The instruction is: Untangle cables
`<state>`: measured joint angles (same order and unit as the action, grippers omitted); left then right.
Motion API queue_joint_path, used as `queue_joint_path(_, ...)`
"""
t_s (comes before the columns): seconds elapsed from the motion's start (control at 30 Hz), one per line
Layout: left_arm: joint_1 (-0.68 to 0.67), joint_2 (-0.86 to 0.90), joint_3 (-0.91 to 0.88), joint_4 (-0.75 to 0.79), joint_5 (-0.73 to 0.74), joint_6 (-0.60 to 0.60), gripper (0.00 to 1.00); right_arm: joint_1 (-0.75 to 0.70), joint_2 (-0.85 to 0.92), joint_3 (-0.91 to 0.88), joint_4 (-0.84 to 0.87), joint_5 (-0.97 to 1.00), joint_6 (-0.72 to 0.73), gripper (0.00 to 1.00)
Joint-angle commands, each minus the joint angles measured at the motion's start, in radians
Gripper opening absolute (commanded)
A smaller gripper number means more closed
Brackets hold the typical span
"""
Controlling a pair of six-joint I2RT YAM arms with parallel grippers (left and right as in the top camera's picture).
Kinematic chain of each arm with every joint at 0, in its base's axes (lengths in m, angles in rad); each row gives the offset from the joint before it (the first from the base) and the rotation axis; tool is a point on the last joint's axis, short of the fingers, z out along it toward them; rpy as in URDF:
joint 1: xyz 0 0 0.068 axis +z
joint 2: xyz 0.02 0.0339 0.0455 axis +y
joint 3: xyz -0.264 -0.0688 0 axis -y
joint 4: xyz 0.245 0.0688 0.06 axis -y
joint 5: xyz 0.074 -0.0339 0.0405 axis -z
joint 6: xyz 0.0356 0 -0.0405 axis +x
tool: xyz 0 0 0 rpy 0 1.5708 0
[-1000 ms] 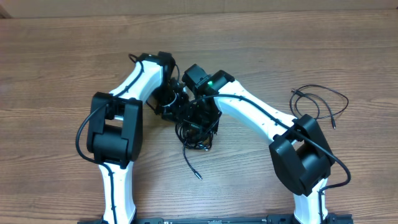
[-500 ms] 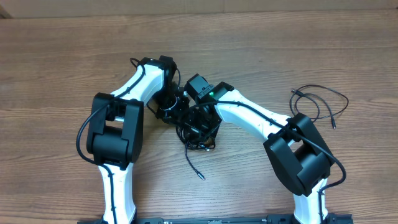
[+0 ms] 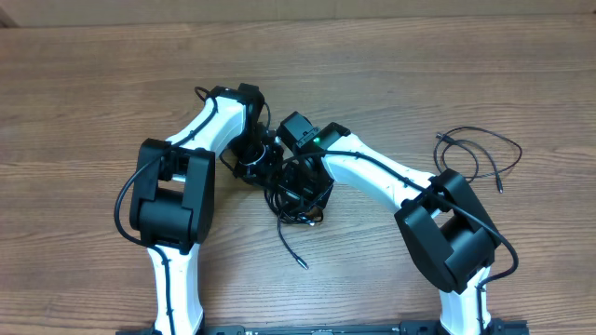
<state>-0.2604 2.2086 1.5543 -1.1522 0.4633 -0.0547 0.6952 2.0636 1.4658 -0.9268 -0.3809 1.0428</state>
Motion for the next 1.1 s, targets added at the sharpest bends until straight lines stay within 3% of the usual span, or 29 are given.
queue_joint_path(0.0,-0.002,-0.002,-0.021,0.016,-0.025,-0.021,0.24,-0.001,-0.015,-0.006,0.003,0.026,0.005,0.17)
queue_joint_path(0.17,-0.002,-0.002,-0.021,0.016,-0.025,-0.021,0.24,-0.001,-0.012,-0.006,0.007,0.034,0.005,0.15)
queue_joint_path(0.23,-0.002,-0.002,-0.021,0.016,-0.025,-0.021,0.24,-0.001,-0.01,-0.006,0.006,0.038,0.005,0.04)
queue_joint_path(0.27,-0.002,-0.002,-0.021,0.016,-0.024,-0.021,0.23,-0.001,-0.01,-0.006,0.001,0.045,0.005,0.04)
queue_joint_path(0.5,-0.002,-0.002,-0.021,0.016,-0.025,-0.039,0.23,-0.023,-0.036,-0.005,0.0,0.051,-0.032,0.04)
queue_joint_path(0.77,-0.002,-0.002,-0.021,0.017,-0.025,-0.076,0.21,-0.074,-0.091,-0.005,0.028,-0.014,-0.366,0.04)
queue_joint_path(1.07,0.006,-0.002,-0.017,0.037,0.091,-0.084,0.1,-0.087,-0.09,-0.007,-0.009,0.006,-0.372,0.04)
